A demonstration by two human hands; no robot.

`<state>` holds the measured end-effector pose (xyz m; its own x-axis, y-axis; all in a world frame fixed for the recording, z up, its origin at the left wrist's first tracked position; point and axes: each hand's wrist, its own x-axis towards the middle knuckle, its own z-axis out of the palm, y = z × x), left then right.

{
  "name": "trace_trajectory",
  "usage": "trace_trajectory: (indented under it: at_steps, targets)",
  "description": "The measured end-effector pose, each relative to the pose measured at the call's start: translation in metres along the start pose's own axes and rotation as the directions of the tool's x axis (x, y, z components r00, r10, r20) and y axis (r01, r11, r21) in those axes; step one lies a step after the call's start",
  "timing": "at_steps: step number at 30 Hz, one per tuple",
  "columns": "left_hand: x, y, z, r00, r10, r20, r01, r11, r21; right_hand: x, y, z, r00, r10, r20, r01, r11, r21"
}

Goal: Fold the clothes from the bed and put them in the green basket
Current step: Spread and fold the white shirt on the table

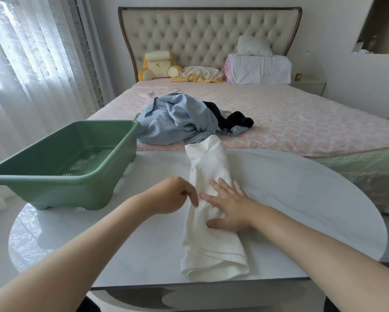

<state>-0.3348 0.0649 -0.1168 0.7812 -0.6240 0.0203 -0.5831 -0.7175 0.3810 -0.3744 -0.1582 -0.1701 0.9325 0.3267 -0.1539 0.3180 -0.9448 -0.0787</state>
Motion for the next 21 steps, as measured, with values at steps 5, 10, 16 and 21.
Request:
trace_trajectory:
  at_steps: [5, 10, 16, 21]
  targets:
    - [0.004, -0.008, 0.049, 0.972, 0.229, -0.060, -0.219, 0.967, 0.131, -0.006, -0.004, 0.012, 0.995, -0.058, -0.085, 0.061, 0.997, 0.038]
    - [-0.010, -0.023, 0.073, 0.977, 0.122, 0.172, -0.163, 0.954, 0.253, -0.012, 0.006, 0.021, 0.995, -0.062, -0.079, 0.067, 0.996, 0.051]
    - [-0.026, -0.020, 0.063, 0.972, 0.225, 0.067, -0.235, 0.935, 0.267, -0.027, 0.004, 0.012, 0.945, -0.173, -0.276, 0.188, 0.982, 0.028]
    - [-0.044, -0.013, 0.057, 0.949, 0.315, 0.028, -0.316, 0.945, 0.083, -0.052, -0.001, 0.008, 0.893, -0.287, -0.348, 0.370, 0.908, 0.199]
